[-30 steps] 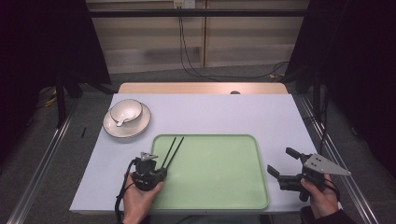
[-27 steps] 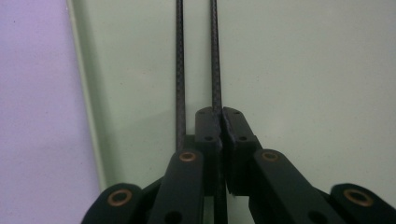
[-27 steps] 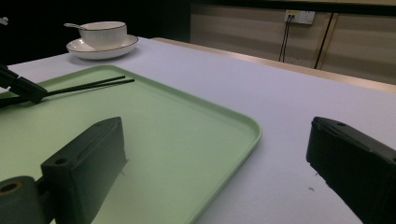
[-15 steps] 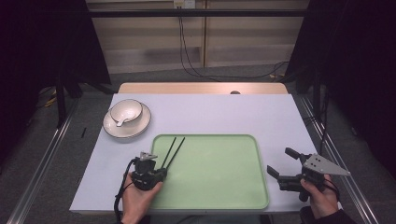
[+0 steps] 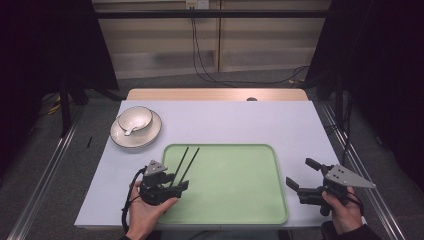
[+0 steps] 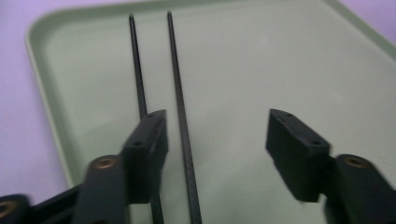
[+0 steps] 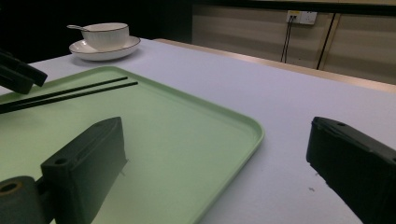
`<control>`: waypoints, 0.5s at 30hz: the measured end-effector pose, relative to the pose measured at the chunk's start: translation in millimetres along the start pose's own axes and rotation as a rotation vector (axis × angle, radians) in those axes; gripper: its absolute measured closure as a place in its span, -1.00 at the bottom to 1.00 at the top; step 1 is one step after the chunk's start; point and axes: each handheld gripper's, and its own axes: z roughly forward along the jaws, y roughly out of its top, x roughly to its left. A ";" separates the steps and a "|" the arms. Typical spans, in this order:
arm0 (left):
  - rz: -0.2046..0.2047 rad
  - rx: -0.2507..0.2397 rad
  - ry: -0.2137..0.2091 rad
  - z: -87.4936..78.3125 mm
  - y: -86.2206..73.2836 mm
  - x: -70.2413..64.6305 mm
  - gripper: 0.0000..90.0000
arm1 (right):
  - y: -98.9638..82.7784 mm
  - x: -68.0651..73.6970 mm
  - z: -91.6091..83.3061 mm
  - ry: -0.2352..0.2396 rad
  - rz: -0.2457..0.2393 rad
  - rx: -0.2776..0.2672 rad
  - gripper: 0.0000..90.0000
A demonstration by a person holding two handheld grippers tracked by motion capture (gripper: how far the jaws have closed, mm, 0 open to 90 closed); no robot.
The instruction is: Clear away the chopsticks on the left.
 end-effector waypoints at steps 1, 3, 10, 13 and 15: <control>0.012 -0.029 -0.009 -3.0 0.9 -1.1 -0.46 | 0.1 -0.2 -0.1 -0.001 -0.002 -0.001 -0.90; 0.047 -0.074 -0.006 -10.5 2.3 -2.3 -0.58 | 0.1 -0.4 -0.3 0.002 -0.002 -0.002 -0.90; 0.114 -0.136 -0.048 -40.3 -0.3 8.6 -0.94 | 0.4 -1.0 -0.5 -0.006 -0.004 -0.005 -0.90; 0.105 -0.176 -0.053 -55.3 -6.9 18.1 -0.95 | 0.3 -0.8 -0.2 -0.008 -0.004 -0.008 -0.90; 0.120 -0.199 -0.022 -68.9 -14.1 27.2 -0.95 | 0.5 -0.5 -0.1 -0.008 -0.003 -0.008 -0.90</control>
